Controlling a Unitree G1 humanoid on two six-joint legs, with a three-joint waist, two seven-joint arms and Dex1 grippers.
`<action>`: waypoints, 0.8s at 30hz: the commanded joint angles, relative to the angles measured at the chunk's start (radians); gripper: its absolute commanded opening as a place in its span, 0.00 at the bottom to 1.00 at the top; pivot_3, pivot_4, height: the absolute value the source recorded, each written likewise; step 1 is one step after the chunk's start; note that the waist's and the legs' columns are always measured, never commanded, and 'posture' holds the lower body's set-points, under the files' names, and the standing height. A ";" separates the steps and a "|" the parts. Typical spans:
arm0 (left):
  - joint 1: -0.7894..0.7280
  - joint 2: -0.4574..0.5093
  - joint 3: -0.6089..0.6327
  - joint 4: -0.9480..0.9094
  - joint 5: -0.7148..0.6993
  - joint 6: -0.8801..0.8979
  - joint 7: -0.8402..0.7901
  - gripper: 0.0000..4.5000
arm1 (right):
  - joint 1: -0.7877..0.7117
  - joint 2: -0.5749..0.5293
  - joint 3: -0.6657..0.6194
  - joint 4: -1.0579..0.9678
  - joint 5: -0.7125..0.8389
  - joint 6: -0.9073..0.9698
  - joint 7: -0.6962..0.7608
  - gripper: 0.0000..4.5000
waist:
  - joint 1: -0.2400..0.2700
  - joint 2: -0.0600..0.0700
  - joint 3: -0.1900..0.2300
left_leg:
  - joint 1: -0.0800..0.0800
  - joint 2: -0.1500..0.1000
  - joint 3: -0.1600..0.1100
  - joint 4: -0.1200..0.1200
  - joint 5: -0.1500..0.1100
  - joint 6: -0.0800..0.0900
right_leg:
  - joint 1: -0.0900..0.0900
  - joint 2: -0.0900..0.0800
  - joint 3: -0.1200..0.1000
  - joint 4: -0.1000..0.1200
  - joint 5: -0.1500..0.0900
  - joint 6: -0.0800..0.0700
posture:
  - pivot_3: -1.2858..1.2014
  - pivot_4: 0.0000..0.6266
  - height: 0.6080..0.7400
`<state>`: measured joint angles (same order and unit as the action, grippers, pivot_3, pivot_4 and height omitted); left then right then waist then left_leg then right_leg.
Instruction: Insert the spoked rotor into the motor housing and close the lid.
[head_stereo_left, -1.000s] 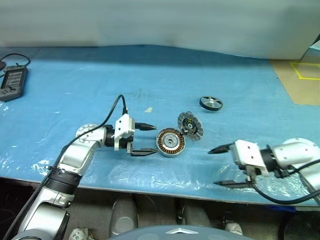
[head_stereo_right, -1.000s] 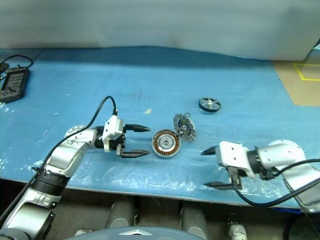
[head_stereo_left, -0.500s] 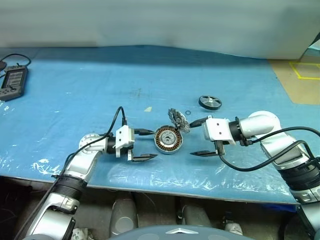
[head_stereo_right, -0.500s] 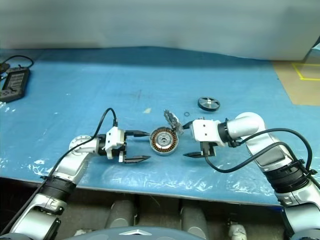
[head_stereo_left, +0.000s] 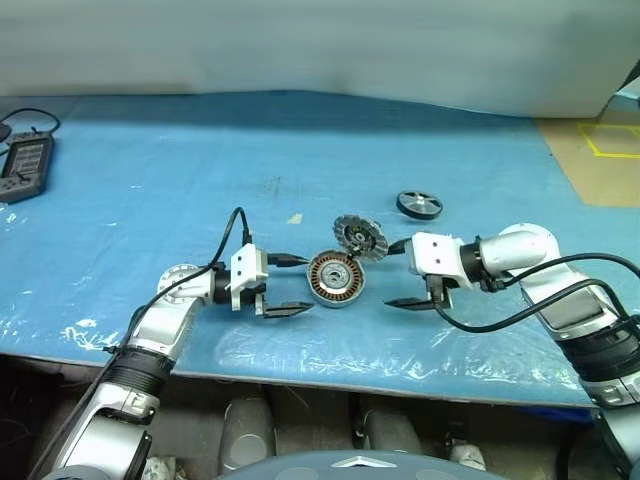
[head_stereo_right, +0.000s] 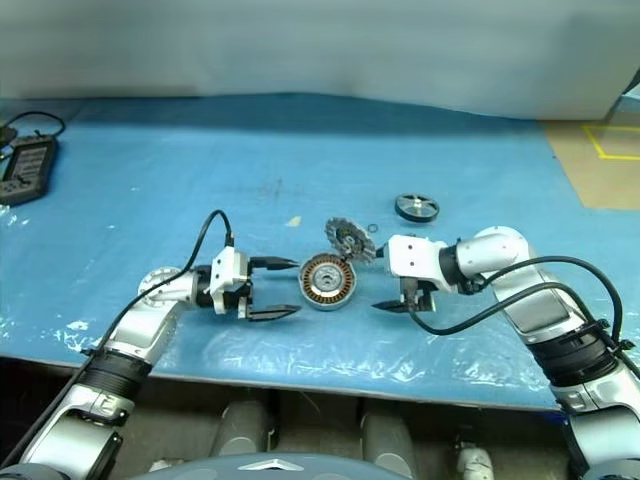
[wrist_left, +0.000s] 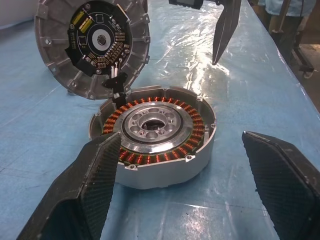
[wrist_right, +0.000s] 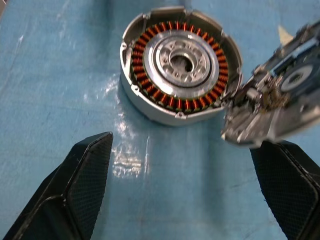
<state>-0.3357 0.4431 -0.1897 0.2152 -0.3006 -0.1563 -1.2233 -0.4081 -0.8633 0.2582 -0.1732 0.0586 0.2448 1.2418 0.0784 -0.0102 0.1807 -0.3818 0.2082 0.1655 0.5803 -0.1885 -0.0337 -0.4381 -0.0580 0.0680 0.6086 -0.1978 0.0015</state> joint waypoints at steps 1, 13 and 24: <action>-0.011 0.011 0.030 -0.042 -0.034 0.014 -0.011 0.90 | 0.045 -0.053 -0.047 -0.035 0.015 0.016 0.009 1.00 | 0.001 0.000 0.000 | 0.000 0.000 0.000 0.000 0.000 0.000 | 0.000 0.000 0.000 0.000 0.000 0.000 | 0.52 0.24 1.00; -0.016 -0.010 0.031 -0.059 -0.028 0.028 0.011 0.90 | -0.116 0.098 -0.169 0.432 -0.006 -0.101 -0.250 1.00 | -0.010 0.000 0.000 | 0.002 -0.001 0.000 0.000 0.000 0.000 | 0.001 0.000 0.001 0.002 0.000 0.000 | 0.52 0.24 1.00; -0.012 0.001 0.056 -0.051 -0.026 0.019 0.012 0.90 | -0.206 0.257 -0.196 0.679 0.029 -0.236 -0.290 1.00 | -0.010 0.000 0.000 | 0.000 0.001 0.001 0.001 0.001 -0.001 | -0.001 0.001 0.000 0.002 0.000 0.000 | 0.52 0.24 1.00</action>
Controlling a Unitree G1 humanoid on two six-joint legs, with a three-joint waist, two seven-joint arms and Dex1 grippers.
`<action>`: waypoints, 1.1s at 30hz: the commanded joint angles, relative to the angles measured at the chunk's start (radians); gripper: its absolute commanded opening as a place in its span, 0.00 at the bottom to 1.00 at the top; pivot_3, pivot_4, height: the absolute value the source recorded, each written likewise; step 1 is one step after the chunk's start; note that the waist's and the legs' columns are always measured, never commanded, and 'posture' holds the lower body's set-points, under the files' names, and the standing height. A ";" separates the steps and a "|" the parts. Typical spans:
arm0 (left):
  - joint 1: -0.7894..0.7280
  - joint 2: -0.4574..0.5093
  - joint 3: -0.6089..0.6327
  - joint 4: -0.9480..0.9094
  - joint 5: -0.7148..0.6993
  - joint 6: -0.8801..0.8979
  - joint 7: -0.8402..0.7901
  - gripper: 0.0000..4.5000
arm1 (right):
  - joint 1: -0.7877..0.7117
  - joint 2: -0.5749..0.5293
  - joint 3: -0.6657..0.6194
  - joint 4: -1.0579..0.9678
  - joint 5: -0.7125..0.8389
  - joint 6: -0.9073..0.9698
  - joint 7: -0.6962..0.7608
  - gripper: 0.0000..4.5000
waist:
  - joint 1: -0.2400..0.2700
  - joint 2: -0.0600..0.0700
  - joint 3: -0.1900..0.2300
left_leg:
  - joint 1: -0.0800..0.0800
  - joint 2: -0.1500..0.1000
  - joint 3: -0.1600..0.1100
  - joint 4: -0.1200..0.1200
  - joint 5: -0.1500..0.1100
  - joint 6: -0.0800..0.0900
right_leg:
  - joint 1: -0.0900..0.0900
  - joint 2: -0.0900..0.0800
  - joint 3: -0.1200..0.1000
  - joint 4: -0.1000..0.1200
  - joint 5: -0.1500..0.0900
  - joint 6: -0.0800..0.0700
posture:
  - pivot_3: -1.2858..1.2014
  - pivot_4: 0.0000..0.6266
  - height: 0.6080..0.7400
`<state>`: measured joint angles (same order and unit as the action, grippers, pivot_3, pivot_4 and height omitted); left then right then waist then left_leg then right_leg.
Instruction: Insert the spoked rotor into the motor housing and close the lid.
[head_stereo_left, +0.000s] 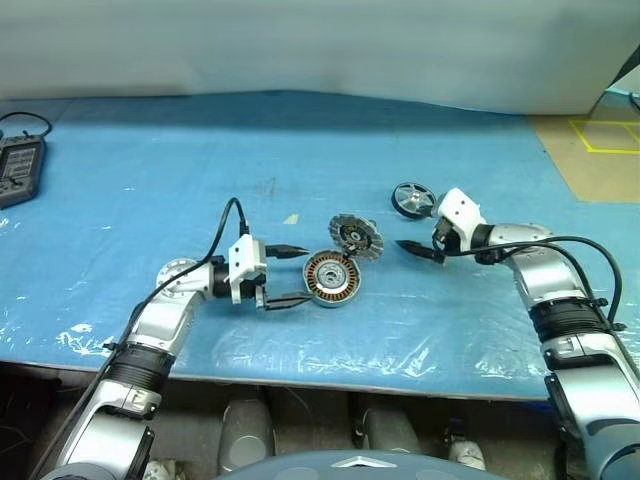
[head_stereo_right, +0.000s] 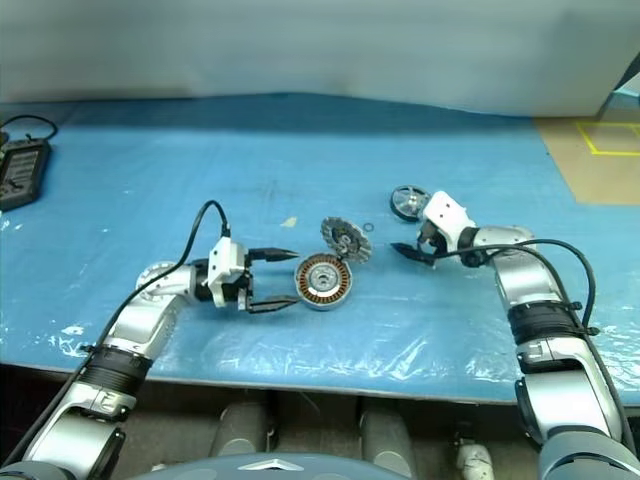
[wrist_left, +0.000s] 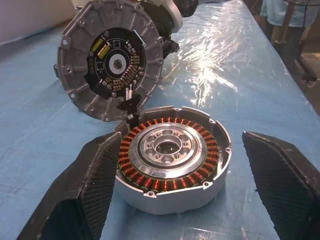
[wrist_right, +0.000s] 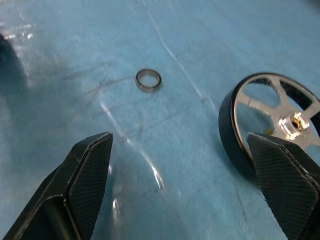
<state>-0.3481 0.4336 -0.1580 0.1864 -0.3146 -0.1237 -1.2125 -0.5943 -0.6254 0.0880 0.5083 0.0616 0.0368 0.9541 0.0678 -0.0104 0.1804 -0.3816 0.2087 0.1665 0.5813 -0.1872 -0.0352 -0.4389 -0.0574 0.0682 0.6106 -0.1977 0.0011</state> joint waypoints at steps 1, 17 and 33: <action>0.001 0.012 0.025 -0.022 -0.011 -0.014 0.002 0.90 | -0.019 0.029 -0.024 -0.007 0.031 -0.026 0.001 1.00 | 0.002 0.000 0.000 | 0.000 0.000 0.000 0.000 0.000 0.000 | 0.000 0.000 0.000 0.000 0.000 0.000 | 0.52 0.24 1.00; 0.035 0.019 0.029 -0.018 0.003 -0.037 0.019 0.90 | -0.014 0.166 -0.042 0.103 0.091 0.033 -0.021 1.00 | 0.002 0.000 0.000 | 0.000 0.000 0.000 0.000 0.000 0.000 | 0.000 -0.001 -0.001 0.000 0.000 0.000 | 0.52 0.24 1.00; 0.050 0.034 0.029 -0.031 0.007 -0.032 0.038 0.90 | -0.171 0.260 -0.073 0.444 0.054 -0.074 -0.082 1.00 | 0.001 0.000 0.000 | 0.000 0.001 0.001 0.000 0.000 0.000 | 0.000 0.000 -0.001 0.000 0.000 -0.001 | 0.52 0.24 1.00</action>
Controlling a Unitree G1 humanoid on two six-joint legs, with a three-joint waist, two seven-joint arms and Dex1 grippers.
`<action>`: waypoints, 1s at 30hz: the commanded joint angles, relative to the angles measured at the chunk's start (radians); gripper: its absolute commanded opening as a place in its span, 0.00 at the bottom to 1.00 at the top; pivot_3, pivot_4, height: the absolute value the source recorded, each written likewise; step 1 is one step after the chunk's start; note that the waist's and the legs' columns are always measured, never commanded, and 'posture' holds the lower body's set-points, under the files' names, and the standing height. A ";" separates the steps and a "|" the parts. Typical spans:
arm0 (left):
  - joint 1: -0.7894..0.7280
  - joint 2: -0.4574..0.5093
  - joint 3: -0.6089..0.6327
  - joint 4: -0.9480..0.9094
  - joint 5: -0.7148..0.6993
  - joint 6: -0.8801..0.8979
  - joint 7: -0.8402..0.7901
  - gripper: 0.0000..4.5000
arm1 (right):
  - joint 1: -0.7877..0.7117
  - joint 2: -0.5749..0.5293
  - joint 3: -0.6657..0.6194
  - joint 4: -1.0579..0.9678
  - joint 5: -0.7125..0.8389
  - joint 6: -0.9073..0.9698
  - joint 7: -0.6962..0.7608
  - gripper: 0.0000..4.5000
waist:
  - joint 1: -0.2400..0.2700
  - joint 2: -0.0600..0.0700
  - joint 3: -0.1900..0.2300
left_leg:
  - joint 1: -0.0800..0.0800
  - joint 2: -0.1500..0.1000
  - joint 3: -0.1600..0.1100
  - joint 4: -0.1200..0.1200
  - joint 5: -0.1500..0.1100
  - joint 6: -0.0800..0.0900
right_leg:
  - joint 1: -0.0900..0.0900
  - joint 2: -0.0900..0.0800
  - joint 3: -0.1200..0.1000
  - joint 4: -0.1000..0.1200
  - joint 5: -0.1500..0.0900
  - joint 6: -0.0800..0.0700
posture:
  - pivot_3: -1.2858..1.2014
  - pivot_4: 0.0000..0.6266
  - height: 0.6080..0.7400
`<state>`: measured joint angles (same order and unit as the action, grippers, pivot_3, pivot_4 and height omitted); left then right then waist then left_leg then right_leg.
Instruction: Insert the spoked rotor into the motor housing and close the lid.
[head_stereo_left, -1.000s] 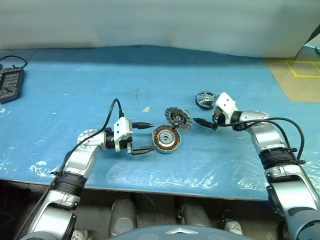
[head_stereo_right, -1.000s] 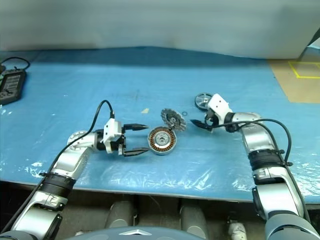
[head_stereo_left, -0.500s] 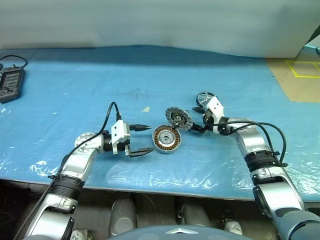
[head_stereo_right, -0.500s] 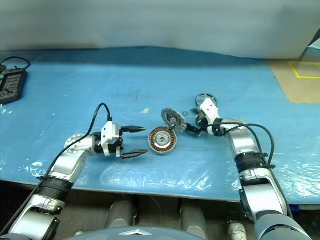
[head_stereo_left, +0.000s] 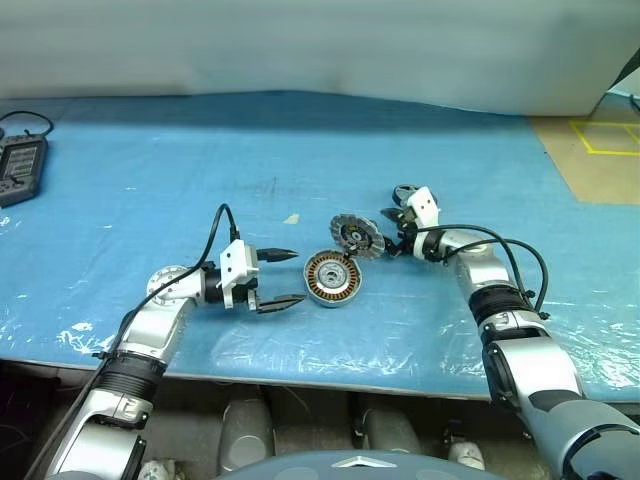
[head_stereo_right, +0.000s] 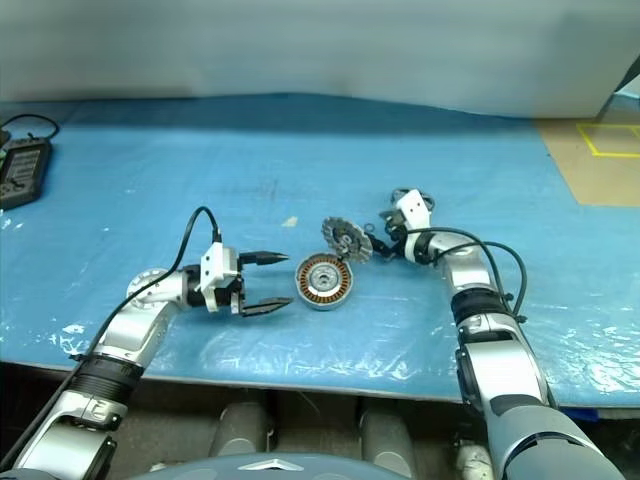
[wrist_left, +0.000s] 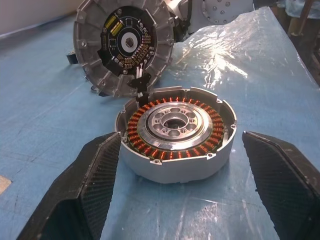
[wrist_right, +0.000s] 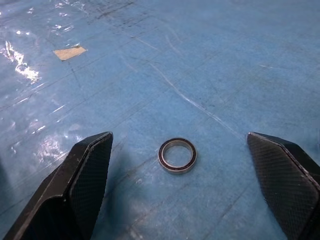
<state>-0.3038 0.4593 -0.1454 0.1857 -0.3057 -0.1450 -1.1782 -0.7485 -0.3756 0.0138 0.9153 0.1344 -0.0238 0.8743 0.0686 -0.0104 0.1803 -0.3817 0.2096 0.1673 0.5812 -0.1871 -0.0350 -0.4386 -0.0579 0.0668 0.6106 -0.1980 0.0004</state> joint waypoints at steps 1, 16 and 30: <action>0.006 0.009 0.016 -0.028 -0.002 -0.013 0.004 0.90 | -0.020 0.012 0.005 0.048 -0.025 -0.016 -0.002 1.00 | -0.001 0.000 0.000 | 0.000 0.000 0.000 0.000 0.000 0.000 | 0.000 0.000 0.000 0.000 0.000 0.000 | 0.52 0.24 1.00; 0.019 0.004 0.015 -0.002 0.004 -0.043 0.006 0.90 | 0.024 0.024 0.016 0.042 -0.054 -0.008 -0.010 0.12 | -0.001 0.000 0.000 | 0.000 0.003 0.000 -0.001 0.000 0.000 | 0.000 0.001 -0.002 0.000 -0.001 -0.002 | 0.52 0.24 1.00; 0.021 -0.002 0.018 0.018 -0.005 -0.062 -0.005 0.90 | 0.257 -0.090 -0.006 -0.387 0.029 0.135 0.106 0.12 | 0.009 0.000 0.000 | -0.001 0.004 0.000 -0.004 0.000 0.000 | 0.002 0.001 -0.006 -0.004 -0.002 -0.003 | 0.52 0.24 1.00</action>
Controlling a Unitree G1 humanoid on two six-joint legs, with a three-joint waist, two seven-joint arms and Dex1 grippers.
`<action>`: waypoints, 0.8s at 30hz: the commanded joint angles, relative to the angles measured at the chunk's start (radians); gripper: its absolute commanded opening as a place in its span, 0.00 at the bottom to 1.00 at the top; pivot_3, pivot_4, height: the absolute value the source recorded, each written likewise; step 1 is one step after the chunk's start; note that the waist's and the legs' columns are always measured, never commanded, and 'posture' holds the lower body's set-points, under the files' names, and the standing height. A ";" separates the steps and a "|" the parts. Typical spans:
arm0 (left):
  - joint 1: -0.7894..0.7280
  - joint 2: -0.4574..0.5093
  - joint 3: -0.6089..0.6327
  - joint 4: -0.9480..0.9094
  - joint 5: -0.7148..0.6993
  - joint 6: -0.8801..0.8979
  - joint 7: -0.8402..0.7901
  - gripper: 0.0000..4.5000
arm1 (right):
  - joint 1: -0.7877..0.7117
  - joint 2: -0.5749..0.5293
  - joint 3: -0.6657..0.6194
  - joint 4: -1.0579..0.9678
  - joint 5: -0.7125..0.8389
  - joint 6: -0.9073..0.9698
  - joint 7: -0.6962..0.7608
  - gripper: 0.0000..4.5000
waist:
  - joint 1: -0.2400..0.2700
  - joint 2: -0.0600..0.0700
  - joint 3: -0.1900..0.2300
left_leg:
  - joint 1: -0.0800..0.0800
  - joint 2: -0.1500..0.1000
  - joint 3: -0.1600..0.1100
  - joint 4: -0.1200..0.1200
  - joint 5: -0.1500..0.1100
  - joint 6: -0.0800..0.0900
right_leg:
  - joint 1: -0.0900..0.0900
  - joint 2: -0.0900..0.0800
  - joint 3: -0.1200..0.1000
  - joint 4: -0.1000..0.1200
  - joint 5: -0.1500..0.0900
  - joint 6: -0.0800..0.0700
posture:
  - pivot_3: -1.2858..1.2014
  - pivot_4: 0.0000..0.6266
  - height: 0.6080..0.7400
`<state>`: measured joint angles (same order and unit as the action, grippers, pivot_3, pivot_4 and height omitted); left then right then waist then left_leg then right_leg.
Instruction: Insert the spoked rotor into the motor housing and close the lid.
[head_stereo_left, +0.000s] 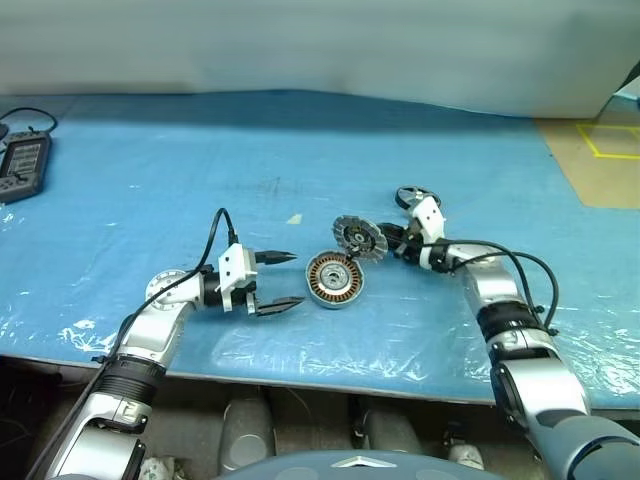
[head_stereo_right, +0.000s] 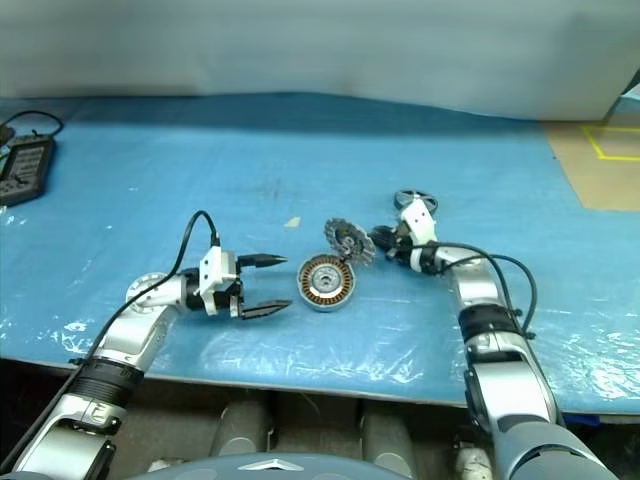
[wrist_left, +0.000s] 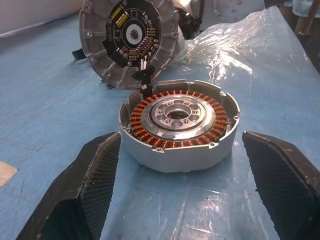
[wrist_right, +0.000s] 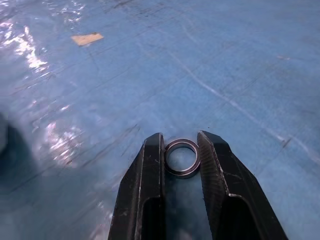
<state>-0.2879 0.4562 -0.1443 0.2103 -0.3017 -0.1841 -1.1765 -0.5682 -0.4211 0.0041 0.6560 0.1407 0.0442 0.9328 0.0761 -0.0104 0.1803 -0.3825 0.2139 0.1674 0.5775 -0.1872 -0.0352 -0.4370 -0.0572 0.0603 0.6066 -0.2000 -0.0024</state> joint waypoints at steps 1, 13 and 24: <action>0.006 0.001 0.017 -0.005 -0.011 -0.025 -0.010 0.90 | 0.115 -0.066 0.005 -0.192 0.033 0.091 0.066 0.12 | 0.002 0.000 0.000 | 0.000 0.000 0.000 0.000 0.000 0.000 | 0.000 0.000 0.000 0.000 0.000 0.000 | 0.52 0.24 1.00; 0.011 -0.010 0.009 -0.010 -0.012 -0.021 -0.016 0.90 | 0.398 -0.309 0.057 -0.710 0.075 0.258 0.227 0.12 | 0.000 0.000 0.000 | 0.001 0.000 0.000 -0.004 0.000 0.000 | -0.001 0.000 0.000 -0.001 -0.001 0.001 | 0.52 0.24 1.00; 0.020 -0.010 0.011 -0.017 -0.011 -0.018 -0.007 0.90 | 0.293 -0.317 0.102 -0.915 0.169 0.375 0.261 0.12 | -0.003 0.000 0.000 | 0.000 0.000 0.000 -0.005 0.000 0.000 | -0.001 -0.001 0.000 -0.001 -0.003 0.001 | 0.52 0.24 1.00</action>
<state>-0.2712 0.4462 -0.1434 0.2224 -0.3057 -0.1963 -1.1858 -0.2573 -0.7476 0.1009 -0.2229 0.2822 0.4146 1.1951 0.0734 -0.0105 0.1803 -0.3821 0.2137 0.1676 0.5727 -0.1875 -0.0349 -0.4382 -0.0578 0.0601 0.6052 -0.2025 -0.0011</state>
